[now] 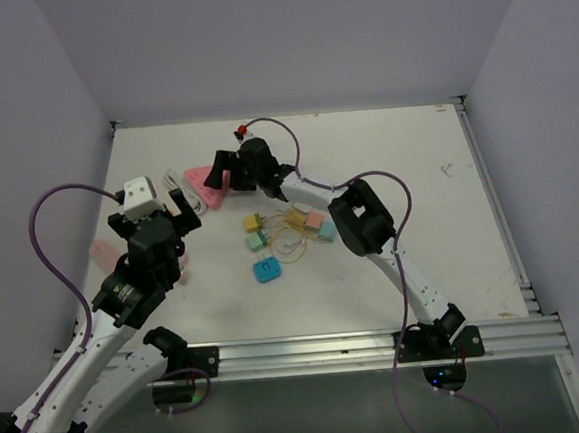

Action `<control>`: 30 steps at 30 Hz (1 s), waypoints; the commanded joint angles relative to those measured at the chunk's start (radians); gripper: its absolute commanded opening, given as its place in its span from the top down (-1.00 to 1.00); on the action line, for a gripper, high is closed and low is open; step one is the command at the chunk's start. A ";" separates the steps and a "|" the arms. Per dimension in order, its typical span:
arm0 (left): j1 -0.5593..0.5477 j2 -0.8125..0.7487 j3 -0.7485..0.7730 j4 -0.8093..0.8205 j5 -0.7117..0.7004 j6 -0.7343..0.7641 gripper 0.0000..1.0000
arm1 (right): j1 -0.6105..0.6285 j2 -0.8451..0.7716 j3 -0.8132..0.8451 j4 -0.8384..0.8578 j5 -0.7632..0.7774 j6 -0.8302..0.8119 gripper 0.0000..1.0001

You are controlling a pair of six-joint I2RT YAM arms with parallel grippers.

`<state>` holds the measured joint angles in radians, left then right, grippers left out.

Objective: Pull the plug off the socket

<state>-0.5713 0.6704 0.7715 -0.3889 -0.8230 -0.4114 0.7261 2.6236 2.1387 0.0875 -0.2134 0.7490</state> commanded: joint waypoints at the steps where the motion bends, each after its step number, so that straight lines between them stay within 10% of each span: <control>1: 0.007 0.003 0.002 0.022 -0.021 -0.020 -0.99 | -0.019 -0.141 -0.039 -0.071 0.057 -0.065 -0.97; 10: 0.005 0.006 -0.005 0.025 -0.028 -0.017 -0.99 | -0.112 -0.379 -0.179 -0.233 0.209 -0.192 -0.98; 30: 0.005 0.006 -0.005 0.027 -0.050 -0.013 -0.99 | -0.433 -1.471 -0.875 -0.548 0.641 -0.488 -0.97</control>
<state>-0.5713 0.6815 0.7704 -0.3885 -0.8322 -0.4107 0.2878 1.2579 1.3094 -0.3790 0.3534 0.3286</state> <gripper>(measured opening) 0.994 0.986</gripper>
